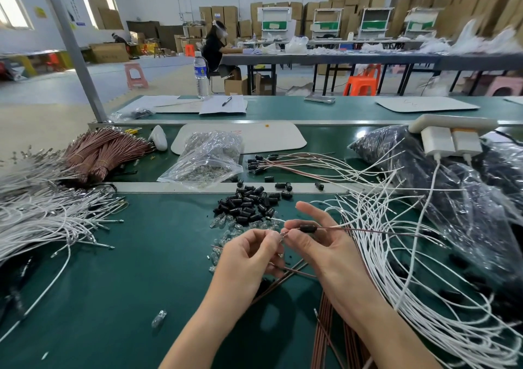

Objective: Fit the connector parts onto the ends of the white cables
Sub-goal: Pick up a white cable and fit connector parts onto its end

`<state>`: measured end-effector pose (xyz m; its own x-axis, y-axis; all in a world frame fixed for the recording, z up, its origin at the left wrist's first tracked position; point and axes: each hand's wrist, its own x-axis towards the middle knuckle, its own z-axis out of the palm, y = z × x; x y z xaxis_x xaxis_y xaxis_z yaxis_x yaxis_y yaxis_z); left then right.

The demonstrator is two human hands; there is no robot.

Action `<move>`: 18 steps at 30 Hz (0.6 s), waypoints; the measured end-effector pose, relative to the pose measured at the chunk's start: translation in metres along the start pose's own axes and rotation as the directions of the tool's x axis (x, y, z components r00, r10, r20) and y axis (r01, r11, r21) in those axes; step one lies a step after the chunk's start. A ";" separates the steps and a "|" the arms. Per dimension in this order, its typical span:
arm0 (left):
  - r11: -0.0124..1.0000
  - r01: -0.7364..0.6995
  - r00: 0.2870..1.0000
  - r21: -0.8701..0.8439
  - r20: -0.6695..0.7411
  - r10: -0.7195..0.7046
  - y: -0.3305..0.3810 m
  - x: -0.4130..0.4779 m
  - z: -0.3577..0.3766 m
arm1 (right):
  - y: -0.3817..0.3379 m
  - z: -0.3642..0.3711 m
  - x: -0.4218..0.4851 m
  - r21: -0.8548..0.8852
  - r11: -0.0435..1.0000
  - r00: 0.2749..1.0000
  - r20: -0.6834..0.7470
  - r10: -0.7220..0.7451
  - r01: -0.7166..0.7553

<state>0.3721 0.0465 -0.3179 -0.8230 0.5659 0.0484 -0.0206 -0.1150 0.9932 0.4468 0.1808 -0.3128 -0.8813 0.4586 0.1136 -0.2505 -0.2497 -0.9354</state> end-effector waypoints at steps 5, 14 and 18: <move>0.980 -0.142 0.988 0.141 -0.038 0.148 -0.001 -0.002 -0.001 | -0.002 0.002 0.000 0.037 0.999 0.998 -0.050 0.040 -0.038; 0.936 -0.203 0.979 0.288 0.037 0.202 -0.003 -0.006 -0.002 | -0.003 -0.001 -0.001 -0.137 0.985 0.995 -0.039 0.097 -0.101; 0.938 -0.189 0.982 0.292 0.033 0.187 -0.002 -0.007 0.000 | -0.001 0.000 -0.002 -0.150 0.982 0.994 -0.006 0.112 -0.112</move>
<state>0.3778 0.0423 -0.3202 -0.7929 0.5614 0.2370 0.3015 0.0234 0.9532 0.4489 0.1800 -0.3119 -0.9014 0.4329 0.0062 -0.0879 -0.1690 -0.9817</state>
